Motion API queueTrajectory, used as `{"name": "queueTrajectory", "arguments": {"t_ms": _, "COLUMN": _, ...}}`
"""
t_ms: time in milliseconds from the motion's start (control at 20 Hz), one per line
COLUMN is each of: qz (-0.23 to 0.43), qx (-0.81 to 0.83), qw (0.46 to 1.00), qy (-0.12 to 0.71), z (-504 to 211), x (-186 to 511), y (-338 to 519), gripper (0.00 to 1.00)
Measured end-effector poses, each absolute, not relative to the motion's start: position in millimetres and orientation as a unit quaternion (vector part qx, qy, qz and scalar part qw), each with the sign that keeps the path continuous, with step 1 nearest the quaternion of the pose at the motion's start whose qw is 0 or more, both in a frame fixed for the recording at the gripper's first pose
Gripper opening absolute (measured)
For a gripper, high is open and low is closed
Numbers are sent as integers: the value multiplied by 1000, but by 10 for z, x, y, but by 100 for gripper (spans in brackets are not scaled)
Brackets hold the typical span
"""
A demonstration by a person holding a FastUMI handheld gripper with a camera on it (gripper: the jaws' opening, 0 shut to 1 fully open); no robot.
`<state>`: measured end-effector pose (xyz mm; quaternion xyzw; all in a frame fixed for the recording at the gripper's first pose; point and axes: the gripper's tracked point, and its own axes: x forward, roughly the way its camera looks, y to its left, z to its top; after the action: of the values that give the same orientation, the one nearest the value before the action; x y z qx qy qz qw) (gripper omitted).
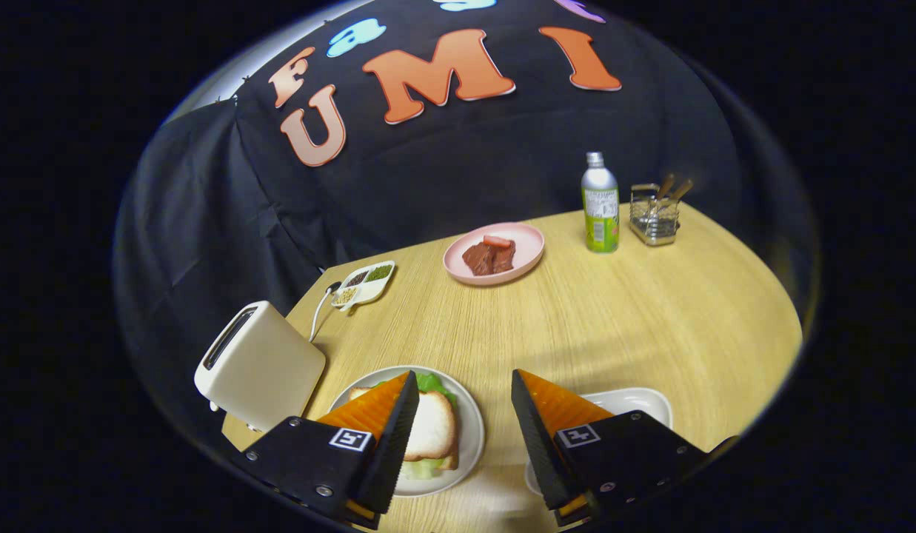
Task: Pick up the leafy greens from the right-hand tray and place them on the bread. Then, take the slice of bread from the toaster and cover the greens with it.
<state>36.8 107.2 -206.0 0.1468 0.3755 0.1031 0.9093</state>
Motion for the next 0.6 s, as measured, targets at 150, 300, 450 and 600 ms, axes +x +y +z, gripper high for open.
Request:
{"name": "queueTrajectory", "arguments": {"t_ms": 150, "qz": 90, "qx": 117, "qw": 941, "qy": 304, "z": -1663, "x": 472, "y": 892, "gripper": 84}}
{"name": "queueTrajectory", "arguments": {"t_ms": 300, "qz": 82, "qx": 79, "qw": 967, "qy": 229, "z": -1239, "x": 518, "y": 745, "gripper": 89}}
{"name": "queueTrajectory", "arguments": {"t_ms": 450, "qz": 75, "qx": 63, "qw": 982, "qy": 159, "z": -813, "x": 520, "y": 654, "gripper": 91}}
{"name": "queueTrajectory", "arguments": {"t_ms": 600, "qz": 70, "qx": 74, "qw": 989, "qy": 106, "z": -449, "x": 472, "y": 570, "gripper": 91}}
